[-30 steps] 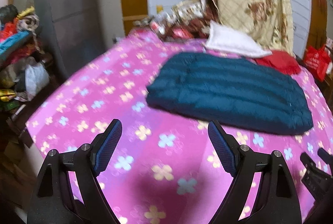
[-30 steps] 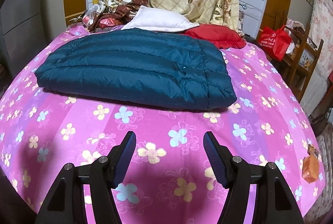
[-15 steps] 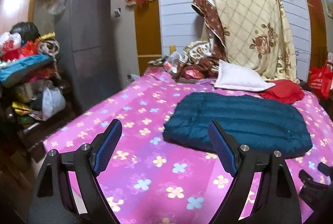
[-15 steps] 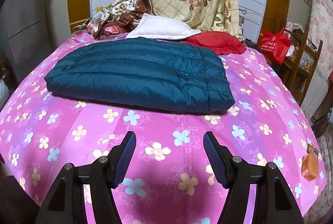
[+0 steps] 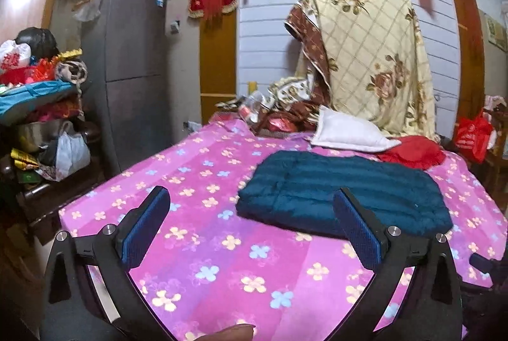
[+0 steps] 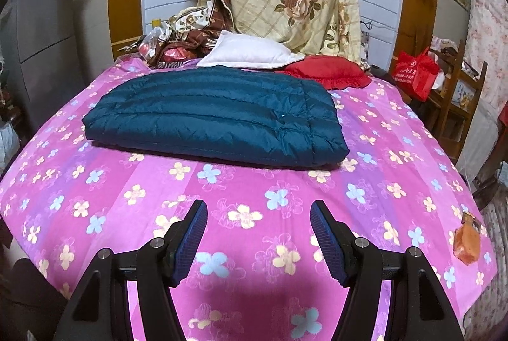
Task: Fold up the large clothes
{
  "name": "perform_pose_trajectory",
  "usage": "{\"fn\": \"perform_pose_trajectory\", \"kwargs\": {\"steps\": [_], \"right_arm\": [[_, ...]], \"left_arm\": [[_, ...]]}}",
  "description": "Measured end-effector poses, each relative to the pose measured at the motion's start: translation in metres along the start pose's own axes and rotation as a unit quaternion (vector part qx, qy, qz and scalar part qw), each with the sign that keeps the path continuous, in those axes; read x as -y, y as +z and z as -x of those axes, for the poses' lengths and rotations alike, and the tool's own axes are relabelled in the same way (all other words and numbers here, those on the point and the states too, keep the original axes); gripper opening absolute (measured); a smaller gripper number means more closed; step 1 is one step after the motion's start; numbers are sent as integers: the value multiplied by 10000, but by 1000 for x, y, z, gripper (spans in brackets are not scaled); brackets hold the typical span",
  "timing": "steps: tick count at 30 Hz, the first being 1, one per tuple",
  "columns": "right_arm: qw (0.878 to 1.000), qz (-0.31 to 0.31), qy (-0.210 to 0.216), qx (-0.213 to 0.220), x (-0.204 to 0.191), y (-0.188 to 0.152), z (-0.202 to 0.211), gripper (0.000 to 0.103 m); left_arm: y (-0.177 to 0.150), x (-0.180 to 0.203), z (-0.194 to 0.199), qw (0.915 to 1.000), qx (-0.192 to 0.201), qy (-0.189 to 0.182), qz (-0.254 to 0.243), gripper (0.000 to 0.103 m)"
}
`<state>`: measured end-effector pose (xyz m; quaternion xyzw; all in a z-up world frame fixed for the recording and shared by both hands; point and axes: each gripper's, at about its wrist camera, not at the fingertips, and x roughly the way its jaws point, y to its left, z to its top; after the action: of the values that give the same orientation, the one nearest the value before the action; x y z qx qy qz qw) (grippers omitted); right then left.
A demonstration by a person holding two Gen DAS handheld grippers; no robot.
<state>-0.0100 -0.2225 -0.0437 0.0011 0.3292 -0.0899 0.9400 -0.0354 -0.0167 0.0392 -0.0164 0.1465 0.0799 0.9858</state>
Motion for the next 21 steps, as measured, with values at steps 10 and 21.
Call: {"fn": "perform_pose_trajectory", "kwargs": {"steps": [10, 21], "right_arm": [[9998, -133, -81, 100, 13, -12, 16, 70], [9997, -189, -139, -62, 20, -28, 11, 70]], "left_arm": [[-26, 28, -4, 9932, -940, -513, -464, 103], [-57, 57, -10, 9812, -1568, -846, -745, 103]]}}
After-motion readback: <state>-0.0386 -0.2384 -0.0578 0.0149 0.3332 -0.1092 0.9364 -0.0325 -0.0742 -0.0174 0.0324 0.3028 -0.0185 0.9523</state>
